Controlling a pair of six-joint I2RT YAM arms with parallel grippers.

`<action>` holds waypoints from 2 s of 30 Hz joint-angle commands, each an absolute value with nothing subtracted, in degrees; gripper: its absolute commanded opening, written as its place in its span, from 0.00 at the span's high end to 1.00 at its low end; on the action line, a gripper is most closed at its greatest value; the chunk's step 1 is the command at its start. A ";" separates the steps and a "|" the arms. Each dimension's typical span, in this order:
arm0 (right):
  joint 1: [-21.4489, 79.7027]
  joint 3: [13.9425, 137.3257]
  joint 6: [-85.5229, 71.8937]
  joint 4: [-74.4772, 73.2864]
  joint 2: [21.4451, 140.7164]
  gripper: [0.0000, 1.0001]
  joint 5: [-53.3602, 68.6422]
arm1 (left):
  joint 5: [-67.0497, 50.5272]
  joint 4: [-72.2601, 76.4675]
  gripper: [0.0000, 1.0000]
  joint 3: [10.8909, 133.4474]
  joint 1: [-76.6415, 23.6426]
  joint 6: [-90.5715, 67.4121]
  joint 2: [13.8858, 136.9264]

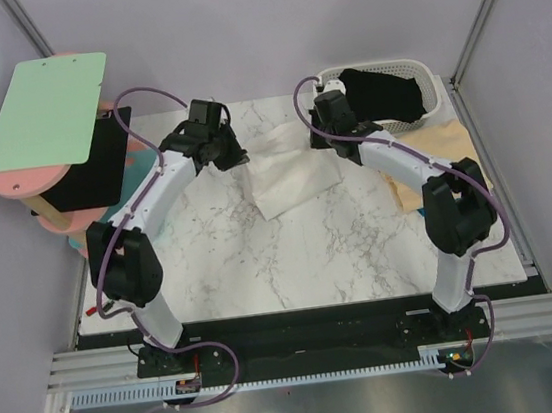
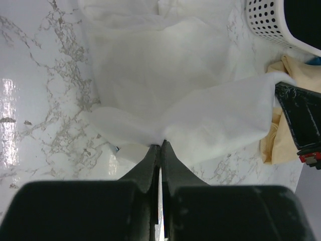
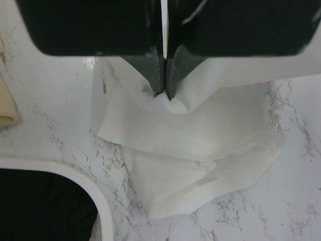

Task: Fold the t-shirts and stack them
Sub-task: Fold the long partially folded tshirt into a neat square, then smooth out wrinkles on the folded tshirt

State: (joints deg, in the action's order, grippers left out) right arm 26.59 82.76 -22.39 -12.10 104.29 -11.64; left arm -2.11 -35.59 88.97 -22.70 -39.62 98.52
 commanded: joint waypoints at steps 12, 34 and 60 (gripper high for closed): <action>21.88 127.33 -20.21 -8.17 142.61 0.54 -6.24 | -9.93 -34.01 0.69 105.64 -13.89 -36.83 118.64; 21.53 85.17 -18.63 -1.67 107.32 0.31 -9.23 | -8.42 -16.45 0.73 79.01 -22.85 -39.11 109.16; 21.53 85.78 -21.62 -0.97 117.77 1.00 2.02 | -41.04 27.15 0.98 79.89 -12.67 -60.73 130.07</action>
State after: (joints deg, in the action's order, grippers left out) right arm 21.58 84.27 -21.10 -2.74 117.54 -0.05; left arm -33.12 13.85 80.07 -15.31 -51.46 126.72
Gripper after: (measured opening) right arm 0.007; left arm 0.026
